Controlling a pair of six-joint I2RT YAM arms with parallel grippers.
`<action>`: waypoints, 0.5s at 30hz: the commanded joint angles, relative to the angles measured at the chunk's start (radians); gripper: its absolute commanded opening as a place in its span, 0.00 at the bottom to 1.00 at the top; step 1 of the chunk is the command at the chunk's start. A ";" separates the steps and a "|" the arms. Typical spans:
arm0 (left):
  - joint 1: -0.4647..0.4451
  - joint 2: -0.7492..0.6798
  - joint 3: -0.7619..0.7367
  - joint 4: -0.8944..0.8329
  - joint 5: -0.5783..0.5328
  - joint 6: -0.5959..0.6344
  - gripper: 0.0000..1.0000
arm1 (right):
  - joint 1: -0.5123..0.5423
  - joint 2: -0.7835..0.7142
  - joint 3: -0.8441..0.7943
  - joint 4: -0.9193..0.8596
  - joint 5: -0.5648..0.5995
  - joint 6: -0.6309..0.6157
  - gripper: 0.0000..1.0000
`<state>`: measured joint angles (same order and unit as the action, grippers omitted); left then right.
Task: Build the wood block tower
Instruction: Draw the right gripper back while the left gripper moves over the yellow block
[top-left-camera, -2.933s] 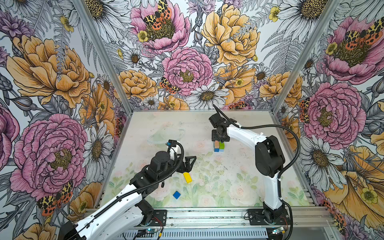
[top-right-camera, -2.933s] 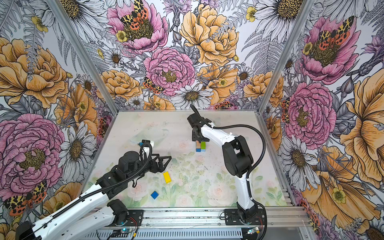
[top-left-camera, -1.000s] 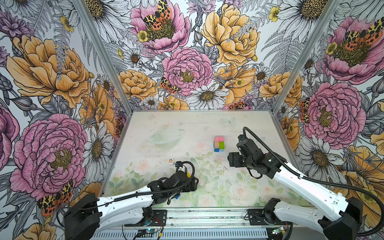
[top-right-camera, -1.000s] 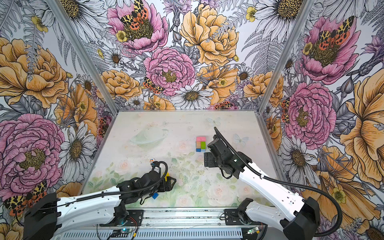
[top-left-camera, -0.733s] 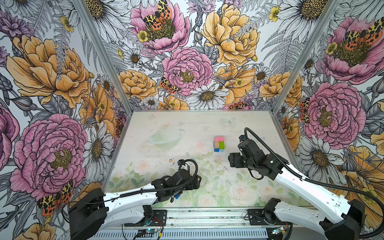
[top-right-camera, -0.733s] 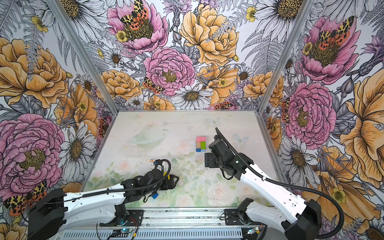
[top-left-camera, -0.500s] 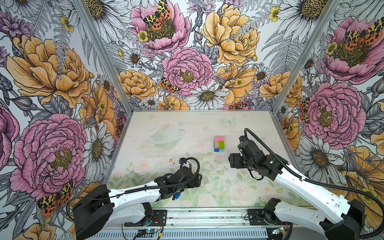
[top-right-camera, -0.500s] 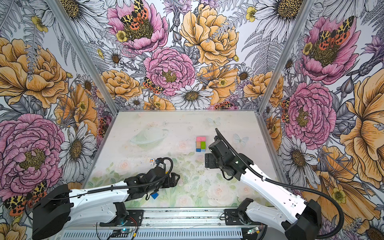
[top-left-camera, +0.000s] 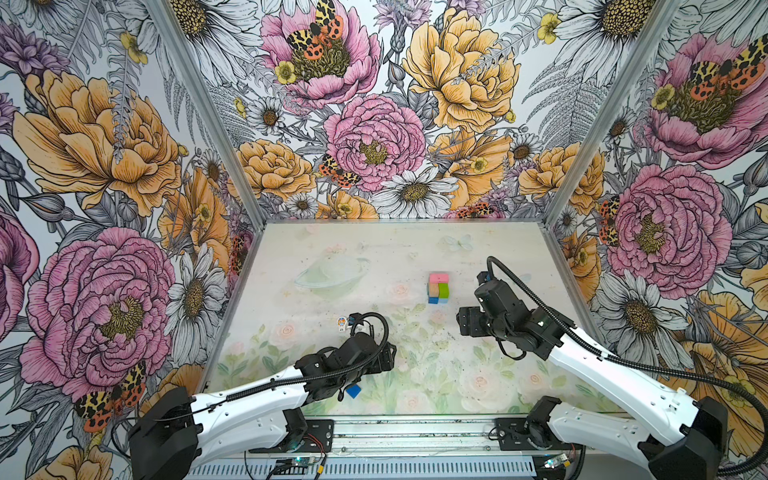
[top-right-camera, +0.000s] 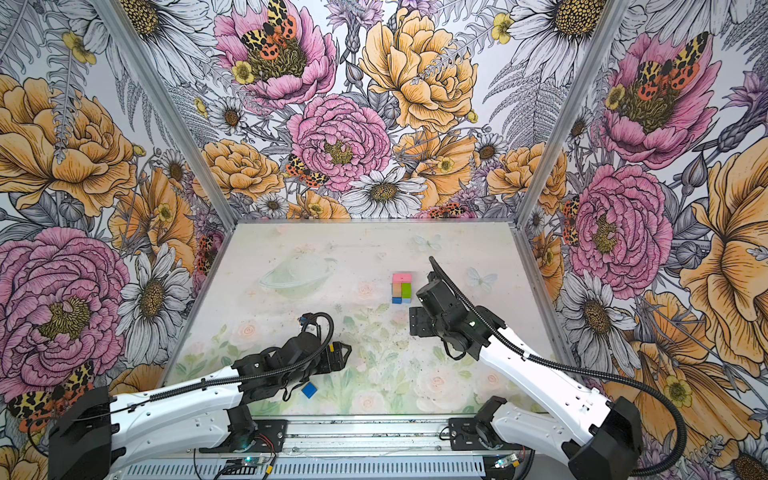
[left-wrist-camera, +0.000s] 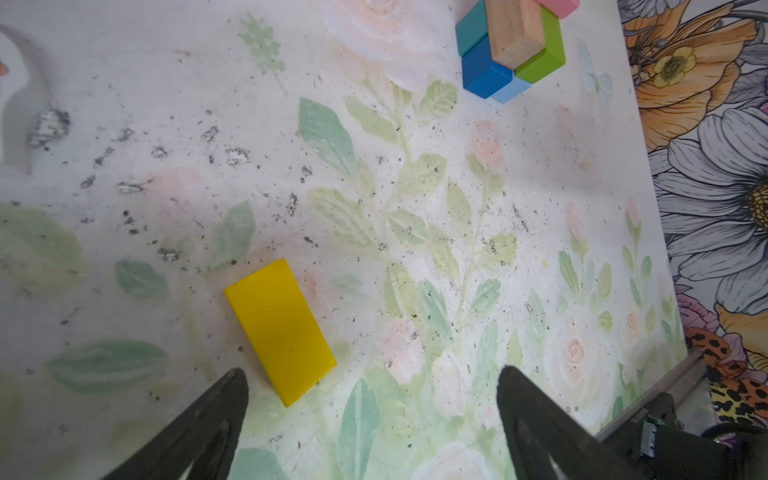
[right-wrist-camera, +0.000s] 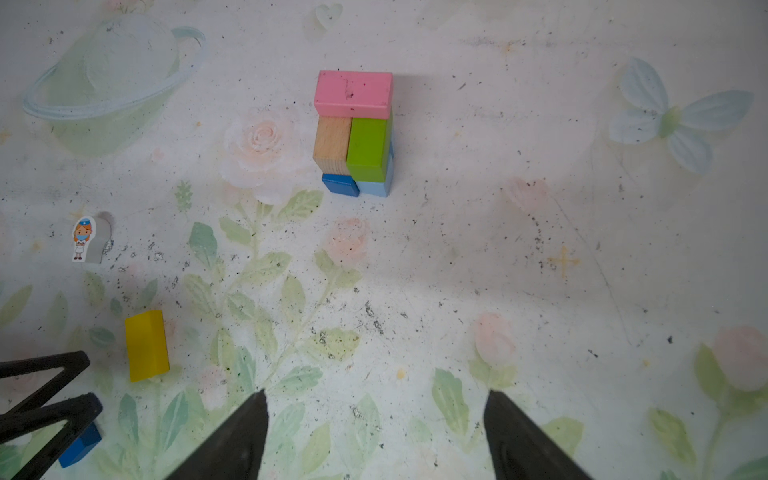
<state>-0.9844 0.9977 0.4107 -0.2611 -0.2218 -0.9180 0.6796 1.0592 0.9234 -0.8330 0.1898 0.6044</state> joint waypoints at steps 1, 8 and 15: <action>0.009 0.055 -0.011 0.042 -0.001 -0.005 0.95 | -0.008 -0.003 0.027 0.017 0.019 -0.018 0.84; 0.021 0.163 0.012 0.116 0.046 0.017 0.94 | -0.026 -0.027 0.008 0.015 0.011 -0.028 0.84; 0.026 0.256 0.065 0.176 0.077 0.054 0.94 | -0.049 -0.038 -0.004 0.015 -0.005 -0.035 0.84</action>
<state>-0.9699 1.2274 0.4385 -0.1463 -0.1818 -0.8989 0.6380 1.0405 0.9234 -0.8326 0.1864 0.5827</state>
